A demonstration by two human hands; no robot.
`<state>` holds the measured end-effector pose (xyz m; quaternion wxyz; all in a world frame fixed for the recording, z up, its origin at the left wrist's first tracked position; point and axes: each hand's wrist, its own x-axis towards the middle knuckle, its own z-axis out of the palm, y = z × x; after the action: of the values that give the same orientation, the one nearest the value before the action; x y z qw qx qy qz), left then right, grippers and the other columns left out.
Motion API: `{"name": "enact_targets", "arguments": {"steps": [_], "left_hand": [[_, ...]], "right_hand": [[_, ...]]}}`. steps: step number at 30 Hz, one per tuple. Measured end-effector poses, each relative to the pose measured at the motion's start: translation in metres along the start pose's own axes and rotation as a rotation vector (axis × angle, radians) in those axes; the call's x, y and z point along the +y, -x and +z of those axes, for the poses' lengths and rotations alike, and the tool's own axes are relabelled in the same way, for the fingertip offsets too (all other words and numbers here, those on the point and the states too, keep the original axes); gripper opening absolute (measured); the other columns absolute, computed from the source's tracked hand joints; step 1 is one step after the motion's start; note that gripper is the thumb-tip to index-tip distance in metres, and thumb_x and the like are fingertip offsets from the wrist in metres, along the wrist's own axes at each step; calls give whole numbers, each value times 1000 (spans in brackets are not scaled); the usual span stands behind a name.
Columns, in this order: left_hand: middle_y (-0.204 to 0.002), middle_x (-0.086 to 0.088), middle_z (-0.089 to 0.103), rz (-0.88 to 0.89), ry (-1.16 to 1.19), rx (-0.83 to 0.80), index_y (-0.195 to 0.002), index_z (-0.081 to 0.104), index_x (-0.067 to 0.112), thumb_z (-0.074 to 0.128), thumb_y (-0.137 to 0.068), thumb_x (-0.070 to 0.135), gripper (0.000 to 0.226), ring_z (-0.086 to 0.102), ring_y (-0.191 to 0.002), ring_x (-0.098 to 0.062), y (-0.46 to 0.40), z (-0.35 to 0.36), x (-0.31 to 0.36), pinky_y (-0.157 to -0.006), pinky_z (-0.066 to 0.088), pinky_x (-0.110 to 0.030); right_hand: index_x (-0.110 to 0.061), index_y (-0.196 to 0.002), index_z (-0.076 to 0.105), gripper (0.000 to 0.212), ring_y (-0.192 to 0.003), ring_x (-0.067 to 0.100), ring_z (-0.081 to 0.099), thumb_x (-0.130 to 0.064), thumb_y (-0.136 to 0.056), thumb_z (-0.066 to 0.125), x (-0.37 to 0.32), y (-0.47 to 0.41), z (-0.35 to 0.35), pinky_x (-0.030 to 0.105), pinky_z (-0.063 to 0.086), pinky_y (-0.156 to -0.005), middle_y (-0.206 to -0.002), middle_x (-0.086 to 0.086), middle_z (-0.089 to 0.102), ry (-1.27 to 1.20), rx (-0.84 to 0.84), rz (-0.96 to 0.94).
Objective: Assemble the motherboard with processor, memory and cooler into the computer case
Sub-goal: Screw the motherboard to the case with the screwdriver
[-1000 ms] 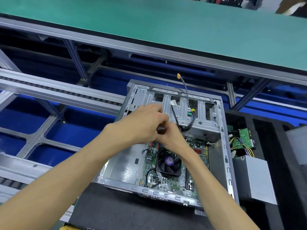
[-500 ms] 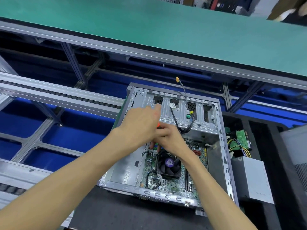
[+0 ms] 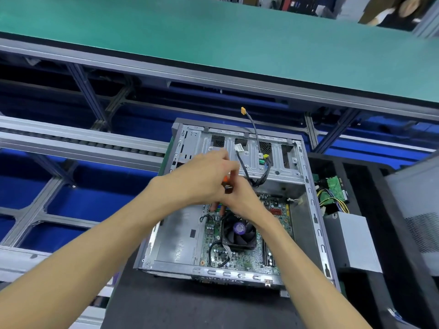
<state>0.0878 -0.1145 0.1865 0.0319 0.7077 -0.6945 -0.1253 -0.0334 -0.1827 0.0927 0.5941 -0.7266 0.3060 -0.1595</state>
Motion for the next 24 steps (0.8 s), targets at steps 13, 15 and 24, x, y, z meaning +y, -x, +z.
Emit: {"name": "enact_targets", "arguments": {"steps": [13,15,24], "left_hand": [[-96,-4,61,-114,-109,119,-100,46,20,56,-95,43,26,51,-74,-23,-1,2,1,-64,41,-34],[-113,-1,54,-4,20,-6,-111,53,27,61,-90,27,23,52,-88,-17,-2,-6,-3,-70,39,-29],[-78,1,52,-98,-106,66,-106,51,19,52,-92,56,40,56,-76,-26,-5,5,-6,-68,47,-37]], "right_hand": [[-12,-81,67,10,-49,23,66,-6,-88,70,-2,2,1,23,48,-43,-68,18,72,12,-23,8],[-11,-84,64,8,-46,21,66,-8,-88,70,-1,3,0,22,48,-43,-65,15,72,20,-26,14],[-13,-83,65,4,-54,31,70,-12,-85,69,1,1,3,28,51,-43,-66,14,72,9,-35,5]]}}
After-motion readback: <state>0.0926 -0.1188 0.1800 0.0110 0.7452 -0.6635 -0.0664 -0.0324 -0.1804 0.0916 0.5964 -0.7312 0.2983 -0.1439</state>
